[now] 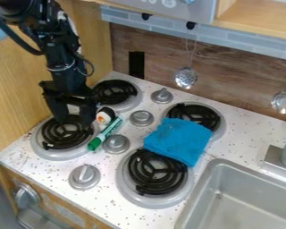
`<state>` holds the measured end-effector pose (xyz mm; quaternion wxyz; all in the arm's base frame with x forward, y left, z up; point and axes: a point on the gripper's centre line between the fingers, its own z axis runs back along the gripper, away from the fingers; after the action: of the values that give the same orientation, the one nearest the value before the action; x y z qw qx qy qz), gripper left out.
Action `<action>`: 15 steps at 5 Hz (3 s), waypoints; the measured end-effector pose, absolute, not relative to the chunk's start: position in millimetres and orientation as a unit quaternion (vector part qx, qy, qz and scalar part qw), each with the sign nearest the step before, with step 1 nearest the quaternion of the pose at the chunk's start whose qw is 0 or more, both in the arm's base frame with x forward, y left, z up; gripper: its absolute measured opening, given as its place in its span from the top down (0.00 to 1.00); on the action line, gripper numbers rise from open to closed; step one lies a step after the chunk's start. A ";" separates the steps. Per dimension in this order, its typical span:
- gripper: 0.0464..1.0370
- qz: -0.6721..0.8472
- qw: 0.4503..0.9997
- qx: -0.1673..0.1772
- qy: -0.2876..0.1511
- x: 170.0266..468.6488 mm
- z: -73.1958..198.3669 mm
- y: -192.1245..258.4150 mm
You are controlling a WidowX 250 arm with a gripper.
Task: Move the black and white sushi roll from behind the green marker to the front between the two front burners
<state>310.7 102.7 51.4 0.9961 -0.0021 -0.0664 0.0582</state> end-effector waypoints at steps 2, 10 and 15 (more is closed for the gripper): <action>0.04 0.095 0.990 -0.003 -0.102 360.1 45.2 117.6; 0.04 0.119 0.984 0.039 -0.130 436.0 1.0 127.5; 0.04 0.105 0.992 0.037 -0.066 425.8 1.7 127.7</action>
<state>425.8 127.7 1.7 0.9916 0.0374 -0.0656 0.1046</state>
